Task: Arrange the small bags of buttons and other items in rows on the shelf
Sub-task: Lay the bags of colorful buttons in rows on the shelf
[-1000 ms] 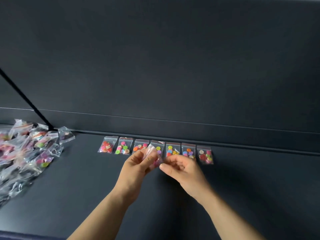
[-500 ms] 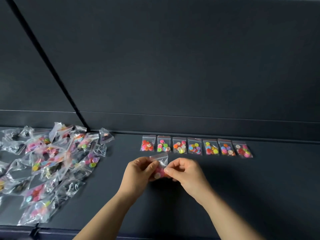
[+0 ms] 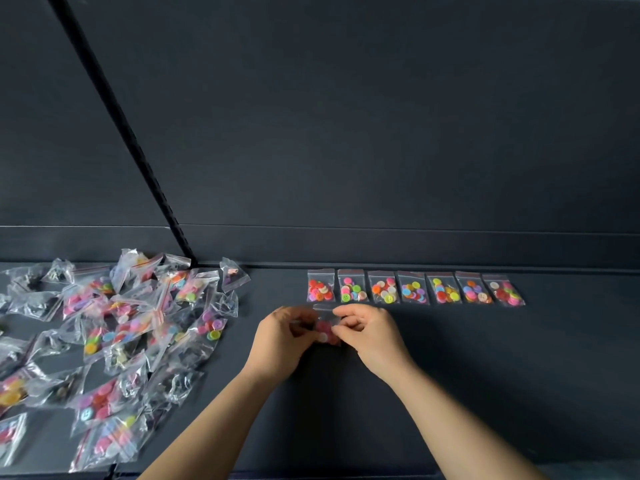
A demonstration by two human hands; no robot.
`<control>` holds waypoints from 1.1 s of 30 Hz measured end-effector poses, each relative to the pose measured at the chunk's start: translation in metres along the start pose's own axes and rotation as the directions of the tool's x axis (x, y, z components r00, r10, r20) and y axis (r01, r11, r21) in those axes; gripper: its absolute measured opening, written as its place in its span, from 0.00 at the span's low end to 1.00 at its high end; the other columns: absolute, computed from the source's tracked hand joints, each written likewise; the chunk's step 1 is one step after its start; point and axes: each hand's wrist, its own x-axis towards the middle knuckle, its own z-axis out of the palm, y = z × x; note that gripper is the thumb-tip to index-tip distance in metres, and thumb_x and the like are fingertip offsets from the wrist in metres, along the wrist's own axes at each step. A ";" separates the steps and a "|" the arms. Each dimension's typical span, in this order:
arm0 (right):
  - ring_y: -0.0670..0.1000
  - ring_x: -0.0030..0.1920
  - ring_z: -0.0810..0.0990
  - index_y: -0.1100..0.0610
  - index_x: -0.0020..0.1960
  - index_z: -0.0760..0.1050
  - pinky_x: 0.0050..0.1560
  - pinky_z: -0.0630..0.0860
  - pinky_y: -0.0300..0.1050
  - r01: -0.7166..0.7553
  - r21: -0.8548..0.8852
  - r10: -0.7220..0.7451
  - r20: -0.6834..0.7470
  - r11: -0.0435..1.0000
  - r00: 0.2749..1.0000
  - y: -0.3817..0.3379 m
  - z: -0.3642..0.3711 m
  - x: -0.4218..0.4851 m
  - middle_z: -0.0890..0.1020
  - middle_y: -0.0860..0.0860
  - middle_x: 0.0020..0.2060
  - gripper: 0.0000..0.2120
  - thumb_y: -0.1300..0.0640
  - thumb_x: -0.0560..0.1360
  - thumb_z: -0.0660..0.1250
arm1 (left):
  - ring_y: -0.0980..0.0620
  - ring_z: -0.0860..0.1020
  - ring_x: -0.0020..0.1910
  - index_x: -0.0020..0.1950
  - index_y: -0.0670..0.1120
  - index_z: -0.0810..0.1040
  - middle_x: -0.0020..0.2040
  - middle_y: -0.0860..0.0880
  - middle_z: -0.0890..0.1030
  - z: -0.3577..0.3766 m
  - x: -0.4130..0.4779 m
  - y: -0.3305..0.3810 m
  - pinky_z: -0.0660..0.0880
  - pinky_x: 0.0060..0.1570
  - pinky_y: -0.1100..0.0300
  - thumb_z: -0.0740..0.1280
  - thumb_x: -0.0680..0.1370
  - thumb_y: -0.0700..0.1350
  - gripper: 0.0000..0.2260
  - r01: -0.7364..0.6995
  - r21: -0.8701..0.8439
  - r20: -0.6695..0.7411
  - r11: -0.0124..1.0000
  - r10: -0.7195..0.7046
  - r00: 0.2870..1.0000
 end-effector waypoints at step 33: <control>0.39 0.50 0.78 0.48 0.56 0.78 0.40 0.71 0.27 0.001 0.064 0.004 -0.073 0.998 0.997 -0.015 -0.018 -0.027 0.80 0.40 0.48 0.08 0.55 0.78 0.66 | 0.57 0.76 0.31 0.41 0.49 0.77 0.33 0.51 0.80 -0.049 -0.079 -0.014 0.70 0.32 0.69 0.69 0.75 0.40 0.05 0.046 -0.079 -0.408 0.996 -0.074 0.910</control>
